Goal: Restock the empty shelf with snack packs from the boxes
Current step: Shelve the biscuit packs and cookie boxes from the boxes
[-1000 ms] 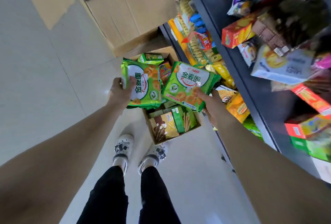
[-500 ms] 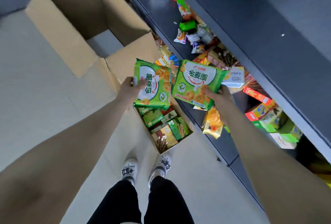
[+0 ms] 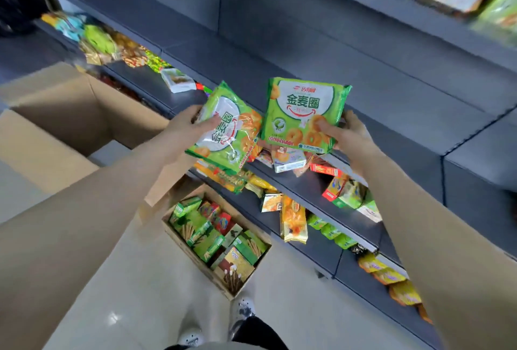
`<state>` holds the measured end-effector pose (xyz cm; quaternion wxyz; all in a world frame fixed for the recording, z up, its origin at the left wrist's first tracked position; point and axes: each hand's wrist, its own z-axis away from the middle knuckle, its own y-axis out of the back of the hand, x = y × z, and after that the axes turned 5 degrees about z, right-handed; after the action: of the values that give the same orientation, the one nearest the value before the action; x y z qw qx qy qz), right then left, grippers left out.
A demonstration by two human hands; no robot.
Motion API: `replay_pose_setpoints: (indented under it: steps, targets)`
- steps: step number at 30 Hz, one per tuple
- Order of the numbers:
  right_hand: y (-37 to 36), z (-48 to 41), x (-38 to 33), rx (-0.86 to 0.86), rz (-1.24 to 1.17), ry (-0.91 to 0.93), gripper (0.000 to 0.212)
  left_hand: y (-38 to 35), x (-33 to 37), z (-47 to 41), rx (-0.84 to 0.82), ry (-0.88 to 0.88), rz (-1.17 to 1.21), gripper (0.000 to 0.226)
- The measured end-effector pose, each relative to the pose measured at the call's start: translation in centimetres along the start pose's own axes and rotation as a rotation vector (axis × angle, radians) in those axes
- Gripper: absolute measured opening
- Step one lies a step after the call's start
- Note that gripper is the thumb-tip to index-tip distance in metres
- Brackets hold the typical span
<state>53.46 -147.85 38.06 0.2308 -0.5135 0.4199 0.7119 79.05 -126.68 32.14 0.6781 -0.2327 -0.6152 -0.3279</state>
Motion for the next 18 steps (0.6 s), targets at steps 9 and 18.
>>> replay_pose_setpoints:
  steps: [9,18]
  targets:
    - [10.6,2.3,-8.3,0.185,-0.006,0.143,0.033,-5.7,11.9,-2.3,-0.097,-0.309,-0.202,0.043]
    - [23.4,1.7,-13.4,0.309,-0.119,0.218,0.031,-13.3,23.2,-5.1,-0.168,-0.493,-0.216,0.042]
